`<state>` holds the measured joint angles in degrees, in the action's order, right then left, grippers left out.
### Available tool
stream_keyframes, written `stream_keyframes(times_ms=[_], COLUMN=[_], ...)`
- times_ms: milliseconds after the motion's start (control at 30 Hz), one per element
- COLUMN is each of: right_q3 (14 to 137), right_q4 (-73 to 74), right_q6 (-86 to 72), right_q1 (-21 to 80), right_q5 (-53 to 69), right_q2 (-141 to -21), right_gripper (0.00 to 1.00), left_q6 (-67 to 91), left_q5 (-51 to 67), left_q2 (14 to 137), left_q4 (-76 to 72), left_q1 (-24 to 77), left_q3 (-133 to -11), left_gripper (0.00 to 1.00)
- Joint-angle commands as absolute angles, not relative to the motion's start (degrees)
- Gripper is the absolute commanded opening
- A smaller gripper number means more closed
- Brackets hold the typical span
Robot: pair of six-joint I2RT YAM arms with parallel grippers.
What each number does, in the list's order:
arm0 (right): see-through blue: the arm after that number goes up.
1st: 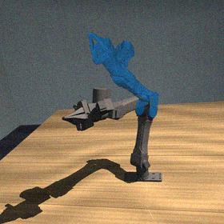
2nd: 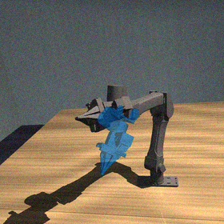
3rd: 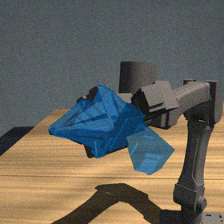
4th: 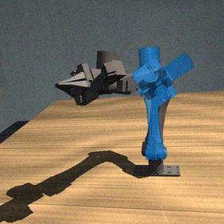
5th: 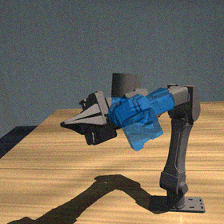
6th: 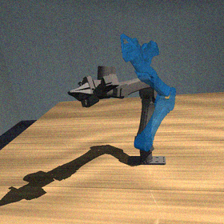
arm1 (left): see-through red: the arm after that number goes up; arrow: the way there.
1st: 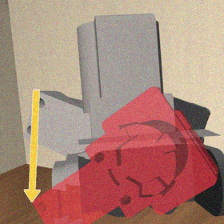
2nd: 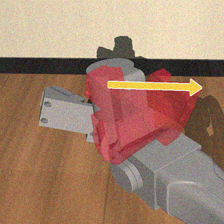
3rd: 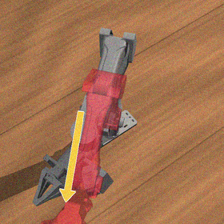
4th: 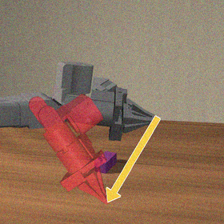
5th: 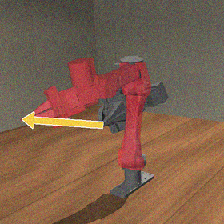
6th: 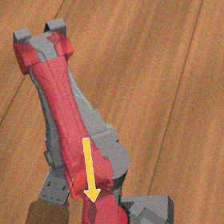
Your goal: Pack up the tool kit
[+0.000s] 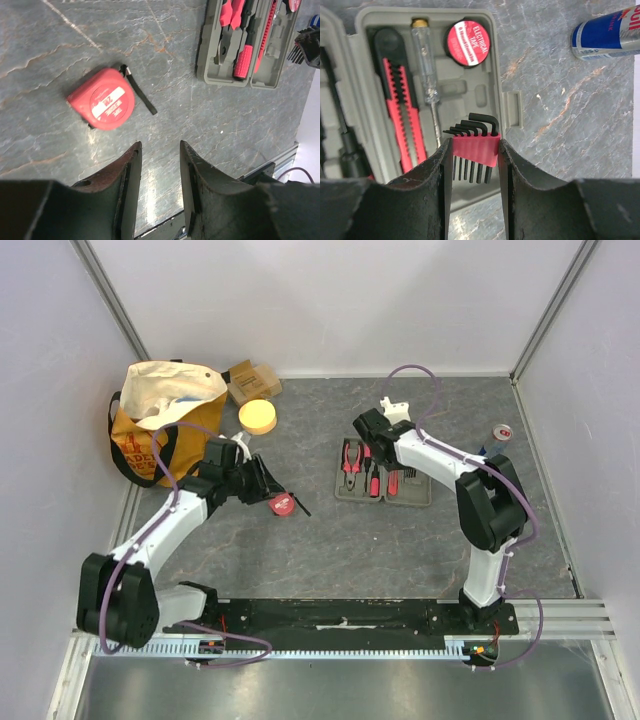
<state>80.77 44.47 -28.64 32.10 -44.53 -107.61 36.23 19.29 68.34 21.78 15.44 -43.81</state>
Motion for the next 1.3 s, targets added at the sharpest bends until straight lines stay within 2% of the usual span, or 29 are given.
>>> stream_keyframes(times_ms=[0,367,1267], right_q3=[83.41,82.27,77.78], right_q4=[42.72,39.73,33.49], right_q6=[-27.16,-21.98,-13.36], right_q1=[29.62,27.25,23.91], right_q5=[-47.99,-48.34,-40.96], right_q2=[-108.81,-112.41,-113.64], right_gripper=[0.39,0.39,0.43], left_q6=[35.86,35.42,34.72], left_q5=[24.17,28.04,30.06], left_q2=[73.73,84.63,98.17], left_q4=[16.0,13.71,14.5], left_q1=[15.38,18.1,20.92], left_q3=[-48.51,-55.37,-68.2], left_gripper=[0.42,0.41,0.4])
